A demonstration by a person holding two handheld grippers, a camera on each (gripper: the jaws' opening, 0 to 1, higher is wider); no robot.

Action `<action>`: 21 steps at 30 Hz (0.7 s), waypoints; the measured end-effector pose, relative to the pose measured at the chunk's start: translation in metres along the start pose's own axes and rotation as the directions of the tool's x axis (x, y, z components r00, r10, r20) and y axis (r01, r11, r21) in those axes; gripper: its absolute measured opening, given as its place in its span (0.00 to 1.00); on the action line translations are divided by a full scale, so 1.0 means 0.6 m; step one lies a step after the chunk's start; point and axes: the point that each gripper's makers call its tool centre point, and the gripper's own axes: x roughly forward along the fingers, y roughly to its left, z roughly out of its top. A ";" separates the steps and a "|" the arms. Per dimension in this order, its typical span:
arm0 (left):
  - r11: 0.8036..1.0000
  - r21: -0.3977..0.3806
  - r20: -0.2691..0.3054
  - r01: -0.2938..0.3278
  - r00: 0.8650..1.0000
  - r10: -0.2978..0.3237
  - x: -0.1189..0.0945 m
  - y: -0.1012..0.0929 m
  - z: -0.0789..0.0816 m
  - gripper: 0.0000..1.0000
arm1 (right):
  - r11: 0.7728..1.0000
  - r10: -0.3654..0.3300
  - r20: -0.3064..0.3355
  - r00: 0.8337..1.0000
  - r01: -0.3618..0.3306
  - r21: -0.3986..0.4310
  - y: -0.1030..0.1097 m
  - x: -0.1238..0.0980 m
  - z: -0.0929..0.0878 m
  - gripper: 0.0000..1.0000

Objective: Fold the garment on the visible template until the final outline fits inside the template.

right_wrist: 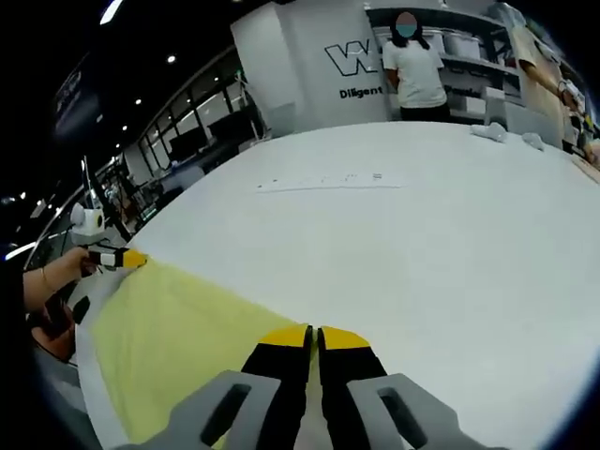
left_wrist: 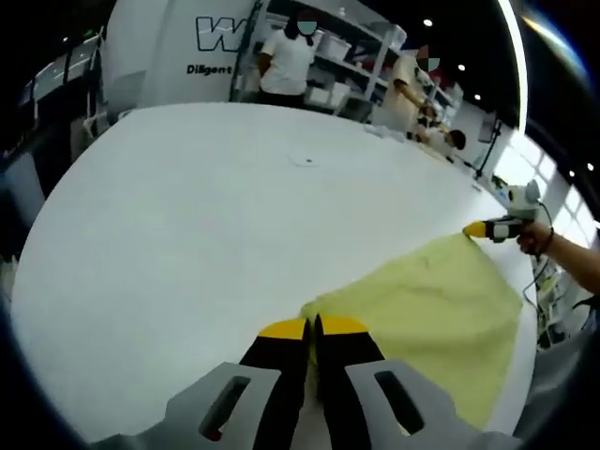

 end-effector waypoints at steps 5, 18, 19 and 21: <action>1.000 -0.005 -0.006 -0.008 1.000 0.008 0.003 0.004 -0.002 0.05 | 1.000 0.000 0.010 1.000 -0.001 0.026 -0.001 0.000 0.002 0.00; 0.996 0.064 -0.011 -0.061 0.998 0.062 -0.003 0.003 -0.004 0.10 | 0.996 -0.036 0.016 0.999 0.034 0.088 -0.006 0.006 0.003 0.00; 0.996 0.067 -0.008 -0.066 0.998 0.066 -0.009 0.001 -0.001 0.16 | 0.994 -0.027 0.028 0.999 0.024 0.103 -0.004 0.003 0.007 0.00; 0.997 0.052 -0.001 -0.060 0.998 0.060 -0.018 -0.002 0.002 0.29 | 0.990 -0.026 0.023 0.999 0.022 0.137 -0.002 -0.002 0.006 0.04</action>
